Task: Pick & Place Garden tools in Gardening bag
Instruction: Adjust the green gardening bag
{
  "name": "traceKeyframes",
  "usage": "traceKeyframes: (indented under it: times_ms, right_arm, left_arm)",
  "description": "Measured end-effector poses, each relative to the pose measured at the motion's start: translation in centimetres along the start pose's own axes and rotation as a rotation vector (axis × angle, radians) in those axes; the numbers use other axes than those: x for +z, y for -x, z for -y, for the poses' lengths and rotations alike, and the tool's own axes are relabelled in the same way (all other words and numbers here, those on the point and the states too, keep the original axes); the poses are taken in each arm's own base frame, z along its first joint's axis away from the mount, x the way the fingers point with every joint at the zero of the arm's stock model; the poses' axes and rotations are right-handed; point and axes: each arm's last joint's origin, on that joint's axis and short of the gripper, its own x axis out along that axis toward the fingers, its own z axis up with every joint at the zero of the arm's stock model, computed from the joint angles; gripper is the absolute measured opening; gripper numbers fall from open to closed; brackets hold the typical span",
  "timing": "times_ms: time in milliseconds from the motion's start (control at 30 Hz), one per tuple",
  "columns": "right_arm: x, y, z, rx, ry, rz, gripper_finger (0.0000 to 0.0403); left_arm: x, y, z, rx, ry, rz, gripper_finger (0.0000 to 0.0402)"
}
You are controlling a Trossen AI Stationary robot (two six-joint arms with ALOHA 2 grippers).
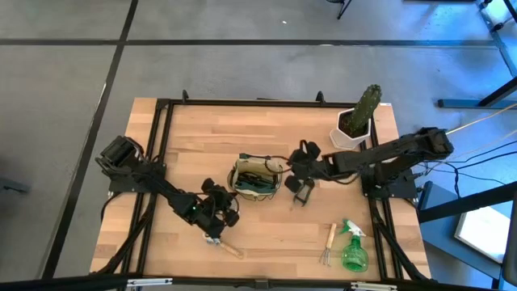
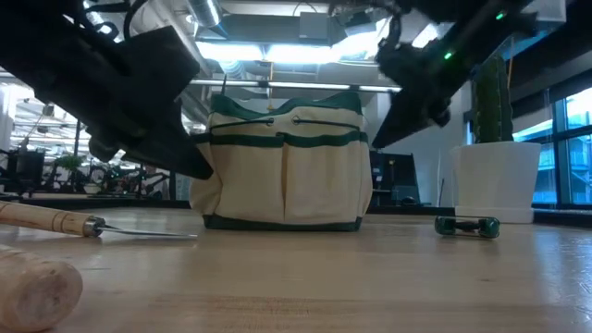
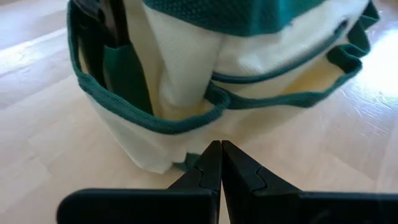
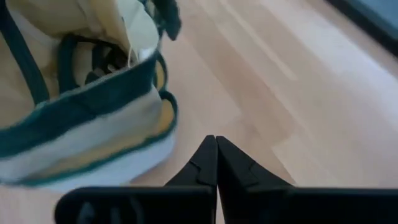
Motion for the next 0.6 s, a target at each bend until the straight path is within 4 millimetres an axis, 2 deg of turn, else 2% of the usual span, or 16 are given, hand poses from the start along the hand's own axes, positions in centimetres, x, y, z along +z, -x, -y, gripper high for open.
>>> traceKeyframes:
  times_ms: [167,267,400,600]
  right_arm:
    - [-0.4,-2.9,-0.3,0.042,0.027,-0.04,0.0]
    - [-1.0,-4.0,-0.6,0.044,0.032,-0.067,0.0]
    - [-1.5,-4.6,-0.9,0.07,0.041,-0.094,0.0]
    - [-1.6,-4.2,-2.1,0.138,0.054,-0.072,0.0]
  left_arm:
    - [0.4,-0.7,-0.4,0.029,0.004,-0.002,0.0001]
    - [0.5,-0.9,-0.6,0.047,-0.003,-0.005,0.0002]
    - [0.7,-1.4,-1.3,0.096,-0.02,-0.015,0.0001]
    - [1.1,-2.4,-2.2,0.152,-0.032,-0.03,0.0002]
